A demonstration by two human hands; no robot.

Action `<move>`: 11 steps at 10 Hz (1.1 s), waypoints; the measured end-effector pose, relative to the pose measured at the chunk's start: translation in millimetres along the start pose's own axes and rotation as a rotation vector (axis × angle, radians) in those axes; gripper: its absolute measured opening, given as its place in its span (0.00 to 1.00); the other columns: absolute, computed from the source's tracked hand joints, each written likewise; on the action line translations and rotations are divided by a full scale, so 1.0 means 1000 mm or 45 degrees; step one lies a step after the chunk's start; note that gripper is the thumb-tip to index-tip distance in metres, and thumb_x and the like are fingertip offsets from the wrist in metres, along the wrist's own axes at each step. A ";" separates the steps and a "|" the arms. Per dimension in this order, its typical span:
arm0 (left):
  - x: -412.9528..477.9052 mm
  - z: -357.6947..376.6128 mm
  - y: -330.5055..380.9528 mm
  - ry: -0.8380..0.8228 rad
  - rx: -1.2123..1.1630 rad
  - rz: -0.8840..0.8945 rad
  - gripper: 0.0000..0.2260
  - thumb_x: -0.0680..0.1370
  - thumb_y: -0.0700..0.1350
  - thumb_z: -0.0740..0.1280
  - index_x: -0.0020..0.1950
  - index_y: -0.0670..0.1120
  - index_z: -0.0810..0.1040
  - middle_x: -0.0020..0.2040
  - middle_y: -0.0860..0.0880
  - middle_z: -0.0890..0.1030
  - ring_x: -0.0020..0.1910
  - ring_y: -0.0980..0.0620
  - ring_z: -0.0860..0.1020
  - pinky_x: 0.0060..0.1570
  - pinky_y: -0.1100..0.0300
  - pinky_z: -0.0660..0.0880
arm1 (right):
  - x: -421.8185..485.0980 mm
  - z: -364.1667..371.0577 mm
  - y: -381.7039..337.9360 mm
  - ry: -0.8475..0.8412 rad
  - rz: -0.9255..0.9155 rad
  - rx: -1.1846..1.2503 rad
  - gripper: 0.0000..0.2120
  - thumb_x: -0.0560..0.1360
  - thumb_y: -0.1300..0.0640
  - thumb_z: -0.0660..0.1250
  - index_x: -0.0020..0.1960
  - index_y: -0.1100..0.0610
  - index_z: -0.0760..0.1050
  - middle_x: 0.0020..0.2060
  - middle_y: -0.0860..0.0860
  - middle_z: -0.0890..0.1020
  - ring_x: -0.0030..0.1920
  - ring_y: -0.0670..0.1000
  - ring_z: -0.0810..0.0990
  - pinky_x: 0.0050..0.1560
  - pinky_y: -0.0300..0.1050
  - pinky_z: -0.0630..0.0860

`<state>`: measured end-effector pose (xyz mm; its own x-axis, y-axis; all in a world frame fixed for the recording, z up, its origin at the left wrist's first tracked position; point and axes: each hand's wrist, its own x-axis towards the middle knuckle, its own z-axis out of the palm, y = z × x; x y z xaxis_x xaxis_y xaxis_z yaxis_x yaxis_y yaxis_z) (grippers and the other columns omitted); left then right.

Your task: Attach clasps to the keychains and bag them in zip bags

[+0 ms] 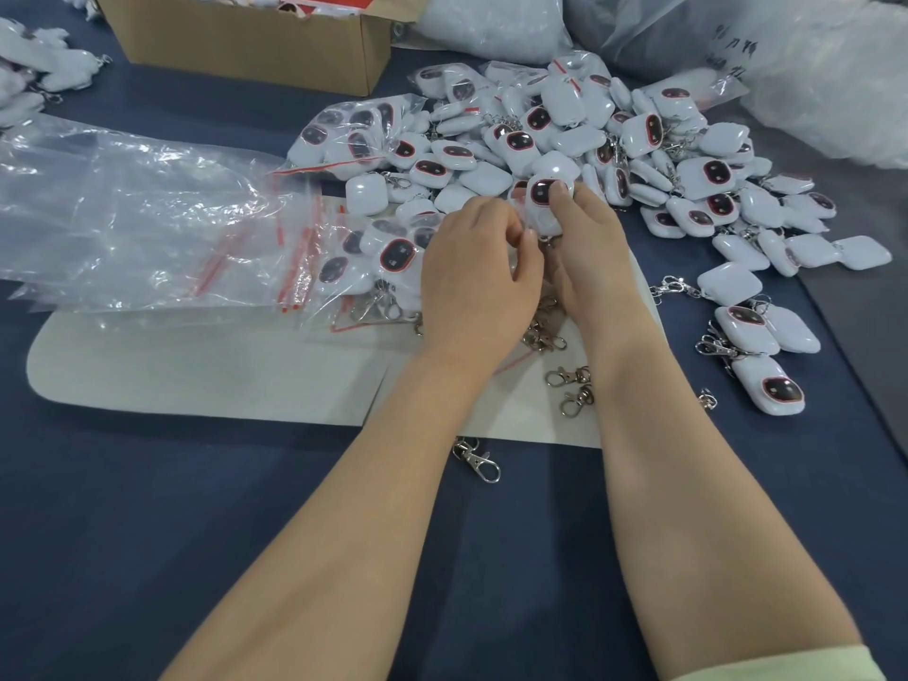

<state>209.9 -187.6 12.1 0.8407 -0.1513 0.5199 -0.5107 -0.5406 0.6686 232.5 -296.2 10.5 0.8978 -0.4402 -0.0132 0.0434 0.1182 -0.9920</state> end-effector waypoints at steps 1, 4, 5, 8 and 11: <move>0.000 0.000 0.000 0.005 0.000 0.002 0.05 0.77 0.42 0.63 0.45 0.41 0.74 0.49 0.46 0.78 0.50 0.48 0.74 0.49 0.57 0.67 | 0.000 0.000 0.001 -0.030 -0.054 -0.039 0.11 0.82 0.60 0.57 0.48 0.59 0.77 0.43 0.54 0.82 0.45 0.53 0.80 0.53 0.53 0.77; 0.000 0.001 0.000 0.008 -0.008 0.007 0.04 0.77 0.42 0.63 0.45 0.41 0.74 0.49 0.46 0.79 0.50 0.47 0.74 0.50 0.57 0.67 | 0.002 0.000 0.001 0.015 -0.065 -0.098 0.10 0.81 0.59 0.59 0.46 0.57 0.77 0.43 0.57 0.80 0.45 0.55 0.77 0.53 0.58 0.76; 0.000 0.001 0.000 0.005 -0.011 0.004 0.04 0.77 0.42 0.63 0.45 0.41 0.74 0.49 0.46 0.79 0.50 0.47 0.74 0.50 0.57 0.67 | 0.001 0.000 0.001 0.035 -0.051 -0.110 0.08 0.79 0.58 0.63 0.42 0.57 0.74 0.37 0.53 0.76 0.40 0.52 0.74 0.46 0.52 0.74; -0.001 0.000 0.000 0.000 -0.013 0.001 0.05 0.77 0.42 0.63 0.45 0.41 0.74 0.48 0.46 0.78 0.50 0.47 0.74 0.50 0.55 0.68 | -0.003 0.000 0.000 -0.007 -0.172 -0.175 0.05 0.77 0.63 0.65 0.43 0.59 0.71 0.35 0.51 0.73 0.38 0.48 0.71 0.44 0.46 0.71; 0.000 0.002 -0.001 0.000 -0.006 0.004 0.04 0.77 0.42 0.63 0.44 0.42 0.74 0.49 0.47 0.79 0.50 0.49 0.74 0.49 0.59 0.67 | 0.000 -0.001 0.001 0.025 -0.060 -0.121 0.16 0.81 0.60 0.58 0.35 0.54 0.71 0.34 0.52 0.74 0.41 0.53 0.71 0.45 0.51 0.69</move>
<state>210.4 -188.5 10.4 0.8390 -0.1533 0.5221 -0.5145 -0.5362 0.6692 231.7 -296.6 9.3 0.8871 -0.4605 0.0323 0.0426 0.0121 -0.9990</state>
